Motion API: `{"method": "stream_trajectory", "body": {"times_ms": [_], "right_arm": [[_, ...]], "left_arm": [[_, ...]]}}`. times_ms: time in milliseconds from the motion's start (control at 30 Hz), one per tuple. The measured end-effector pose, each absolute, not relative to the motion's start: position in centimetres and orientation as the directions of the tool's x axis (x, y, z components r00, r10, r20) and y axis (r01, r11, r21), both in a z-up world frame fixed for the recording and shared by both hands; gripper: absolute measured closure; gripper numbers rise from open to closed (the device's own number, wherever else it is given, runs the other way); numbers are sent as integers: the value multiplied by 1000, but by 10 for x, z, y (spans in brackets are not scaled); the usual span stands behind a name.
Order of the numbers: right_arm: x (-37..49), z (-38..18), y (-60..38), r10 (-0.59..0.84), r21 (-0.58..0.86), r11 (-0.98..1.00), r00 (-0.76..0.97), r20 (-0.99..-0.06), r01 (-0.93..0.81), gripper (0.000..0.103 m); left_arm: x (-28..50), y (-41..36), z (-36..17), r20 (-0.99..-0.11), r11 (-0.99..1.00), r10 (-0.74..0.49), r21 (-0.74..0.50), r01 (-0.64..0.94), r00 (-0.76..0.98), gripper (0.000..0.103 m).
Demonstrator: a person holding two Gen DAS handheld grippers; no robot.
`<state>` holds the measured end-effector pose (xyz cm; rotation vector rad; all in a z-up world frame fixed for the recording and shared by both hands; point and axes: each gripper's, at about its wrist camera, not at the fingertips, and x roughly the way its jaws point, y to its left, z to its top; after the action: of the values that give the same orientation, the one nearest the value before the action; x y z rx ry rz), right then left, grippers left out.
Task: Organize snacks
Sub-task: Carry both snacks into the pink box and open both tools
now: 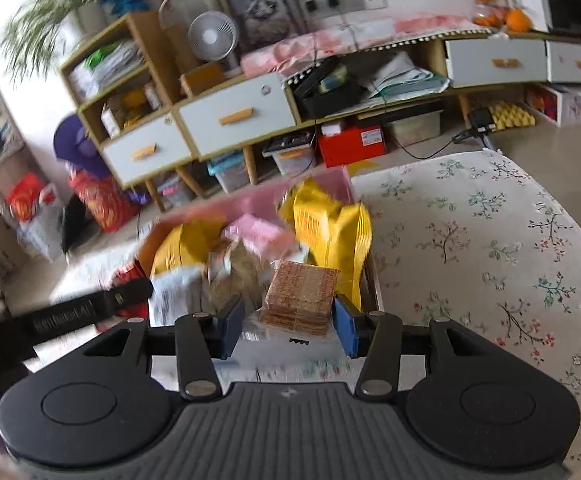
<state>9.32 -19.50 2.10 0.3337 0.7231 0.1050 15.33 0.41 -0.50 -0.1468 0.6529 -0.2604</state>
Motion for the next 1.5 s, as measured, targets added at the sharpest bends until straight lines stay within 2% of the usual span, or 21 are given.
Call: {"method": "stream_trajectory", "body": {"times_ms": [167,700,733,767,800,833,900,1033,1300,1500], "right_arm": [[114,33,-190,217,343,939,774,-595,0,59],[159,21,-185,199,316,949,761,-618,8,56],[159,22,-185,196,315,949,766,-612,10,56],[157,24,-185,186,314,949,775,-604,17,49],[156,26,-185,183,316,948,781,-597,20,41],[155,28,-186,184,320,947,785,-591,19,40],[154,29,-188,182,315,949,787,-590,16,41],[147,32,-190,173,297,955,787,-592,14,37],[131,33,-199,156,277,961,785,-599,20,31],[108,32,-207,137,251,967,775,-617,30,20]], "left_arm": [[168,-5,-6,-579,945,-326,-220,242,748,66],[193,-34,-13,-589,942,-334,-179,284,736,64],[193,-33,-12,-585,940,-341,-189,285,736,59],[193,-32,-12,-585,938,-346,-198,285,733,54],[193,-32,-11,-584,939,-344,-201,279,735,43],[192,-31,-11,-583,942,-334,-196,271,740,38],[188,-31,-10,-584,944,-329,-190,269,742,37],[180,-29,-6,-587,946,-324,-182,269,742,29],[151,-27,2,-601,945,-322,-152,290,731,22],[120,-23,5,-630,951,-292,-111,289,719,15]]}}
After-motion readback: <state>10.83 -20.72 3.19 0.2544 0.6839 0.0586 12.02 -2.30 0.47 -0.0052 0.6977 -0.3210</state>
